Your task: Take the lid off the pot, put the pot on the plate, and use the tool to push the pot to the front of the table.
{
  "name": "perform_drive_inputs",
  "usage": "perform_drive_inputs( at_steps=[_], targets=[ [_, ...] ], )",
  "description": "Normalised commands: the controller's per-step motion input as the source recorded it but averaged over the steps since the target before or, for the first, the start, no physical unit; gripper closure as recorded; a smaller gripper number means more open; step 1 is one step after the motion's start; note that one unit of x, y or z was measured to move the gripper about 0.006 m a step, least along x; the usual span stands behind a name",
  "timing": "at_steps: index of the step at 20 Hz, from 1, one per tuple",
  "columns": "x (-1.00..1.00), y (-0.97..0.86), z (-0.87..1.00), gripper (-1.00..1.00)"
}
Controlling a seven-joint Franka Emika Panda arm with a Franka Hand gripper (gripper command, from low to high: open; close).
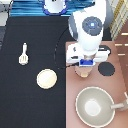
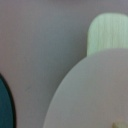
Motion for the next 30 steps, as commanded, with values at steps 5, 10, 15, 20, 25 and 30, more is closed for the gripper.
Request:
perform_drive_inputs(
  at_steps=[5, 10, 15, 20, 25, 30],
  targets=[
    [0.0, 0.05, -0.14, 1.0],
    [0.0, 0.07, -0.05, 1.0],
    [0.02, 0.07, 0.0, 1.0],
    [0.02, 0.07, 0.03, 1.0],
    [-0.16, 0.0, 0.78, 1.0],
    [-0.8, -0.07, 0.88, 1.0]
  ],
)
